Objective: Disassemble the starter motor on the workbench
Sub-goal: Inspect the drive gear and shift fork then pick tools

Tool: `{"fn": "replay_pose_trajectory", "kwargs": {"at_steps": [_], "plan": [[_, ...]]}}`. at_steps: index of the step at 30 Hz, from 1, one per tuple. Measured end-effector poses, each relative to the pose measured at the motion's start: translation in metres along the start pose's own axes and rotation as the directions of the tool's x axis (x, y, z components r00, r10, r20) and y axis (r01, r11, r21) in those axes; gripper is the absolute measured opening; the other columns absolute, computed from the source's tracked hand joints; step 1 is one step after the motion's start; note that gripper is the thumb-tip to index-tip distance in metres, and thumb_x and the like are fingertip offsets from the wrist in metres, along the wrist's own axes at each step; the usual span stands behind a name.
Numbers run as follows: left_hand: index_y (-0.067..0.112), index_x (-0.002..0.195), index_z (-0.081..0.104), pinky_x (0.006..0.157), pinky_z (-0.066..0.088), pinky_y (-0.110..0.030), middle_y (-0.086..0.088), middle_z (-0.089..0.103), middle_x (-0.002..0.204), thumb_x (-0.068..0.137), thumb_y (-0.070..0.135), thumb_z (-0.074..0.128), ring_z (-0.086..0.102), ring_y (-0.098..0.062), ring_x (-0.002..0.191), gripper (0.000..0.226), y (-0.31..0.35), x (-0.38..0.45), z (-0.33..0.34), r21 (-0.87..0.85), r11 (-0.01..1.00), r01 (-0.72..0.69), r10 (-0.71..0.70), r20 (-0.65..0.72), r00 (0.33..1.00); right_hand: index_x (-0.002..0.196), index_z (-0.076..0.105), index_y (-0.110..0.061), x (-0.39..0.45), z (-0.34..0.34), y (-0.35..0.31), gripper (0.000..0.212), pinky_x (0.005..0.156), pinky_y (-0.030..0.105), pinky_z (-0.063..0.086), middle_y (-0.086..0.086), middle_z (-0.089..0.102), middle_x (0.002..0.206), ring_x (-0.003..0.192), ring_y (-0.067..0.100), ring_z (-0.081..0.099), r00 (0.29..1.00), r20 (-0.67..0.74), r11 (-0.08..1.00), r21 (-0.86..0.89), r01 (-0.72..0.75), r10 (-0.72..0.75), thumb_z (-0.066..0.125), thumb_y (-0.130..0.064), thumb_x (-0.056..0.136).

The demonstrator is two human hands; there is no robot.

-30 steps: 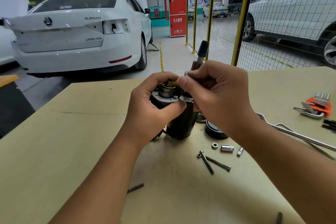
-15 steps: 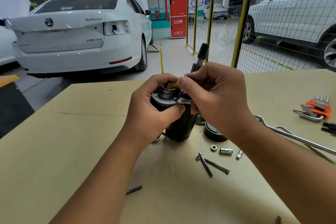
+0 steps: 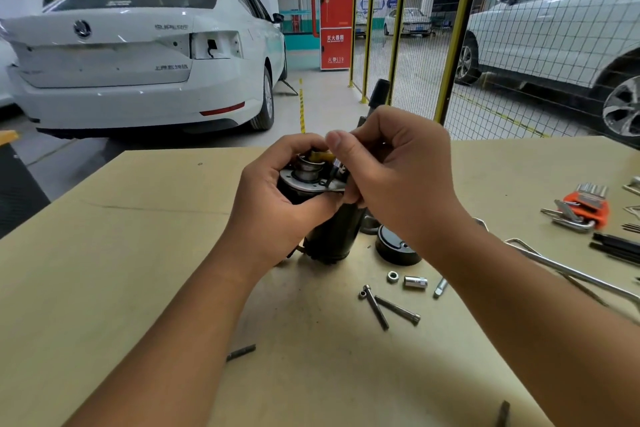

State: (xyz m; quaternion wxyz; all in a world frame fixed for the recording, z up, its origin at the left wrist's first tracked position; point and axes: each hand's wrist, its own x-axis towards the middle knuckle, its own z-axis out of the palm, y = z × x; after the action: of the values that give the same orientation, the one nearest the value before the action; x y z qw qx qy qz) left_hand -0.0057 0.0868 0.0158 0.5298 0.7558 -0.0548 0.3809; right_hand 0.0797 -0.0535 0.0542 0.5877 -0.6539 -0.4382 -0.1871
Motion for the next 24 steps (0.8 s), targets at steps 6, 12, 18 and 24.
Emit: {"fn": "replay_pose_trajectory", "kwargs": {"at_steps": [6, 12, 18, 24], "plan": [[0.019, 0.121, 0.069, 0.094, 0.061, -0.048, 0.001, 0.076, 0.108, 0.077, -0.001, 0.088, 0.074, -0.022, 0.105, 0.052, -0.0009, 0.0006, 0.0021, -0.002, 1.0, 0.001, -0.001, -0.011, 1.0, 0.071, 0.059, -0.008, -0.0059, 0.0023, 0.0028, 0.028, 0.04, 0.037, 0.052, 0.003, 0.062, 0.053, 0.044, 0.014, 0.066, 0.998, -0.056, 0.998, 0.06, 0.015, -0.012, 0.076, -0.015, 0.092], [0.024, 0.121, 0.069, 0.093, 0.062, -0.046, 0.002, 0.075, 0.109, 0.076, -0.004, 0.088, 0.073, -0.023, 0.107, 0.056, -0.0022, 0.001, 0.0005, 0.006, 1.0, 0.01, -0.01, 0.002, 1.0, 0.072, 0.065, -0.006, -0.0007, -0.0019, 0.0043, 0.025, 0.045, 0.044, 0.051, 0.008, 0.064, 0.056, 0.051, 0.025, 0.066, 0.999, -0.029, 1.0, -0.018, 0.019, -0.019, 0.077, -0.018, 0.091], [0.02, 0.122, 0.068, 0.094, 0.061, -0.047, 0.0, 0.074, 0.112, 0.077, -0.005, 0.086, 0.072, -0.025, 0.109, 0.054, -0.002, 0.0013, 0.0005, -0.008, 1.0, 0.013, -0.013, 0.028, 1.0, 0.074, 0.064, -0.001, -0.0051, -0.0001, 0.0043, 0.024, 0.041, 0.042, 0.051, 0.008, 0.063, 0.055, 0.045, 0.018, 0.065, 0.998, -0.054, 0.999, 0.034, 0.027, -0.025, 0.075, -0.013, 0.092], [0.021, 0.122, 0.068, 0.096, 0.061, -0.043, 0.001, 0.074, 0.111, 0.078, -0.004, 0.085, 0.072, -0.025, 0.109, 0.054, -0.0013, 0.0016, 0.0, -0.01, 1.0, 0.008, -0.007, 0.033, 0.999, 0.074, 0.063, 0.001, -0.0031, -0.0021, 0.0057, 0.026, 0.041, 0.039, 0.051, 0.006, 0.064, 0.056, 0.044, 0.019, 0.065, 0.998, -0.051, 0.999, 0.039, 0.025, -0.023, 0.075, -0.013, 0.092]]}}
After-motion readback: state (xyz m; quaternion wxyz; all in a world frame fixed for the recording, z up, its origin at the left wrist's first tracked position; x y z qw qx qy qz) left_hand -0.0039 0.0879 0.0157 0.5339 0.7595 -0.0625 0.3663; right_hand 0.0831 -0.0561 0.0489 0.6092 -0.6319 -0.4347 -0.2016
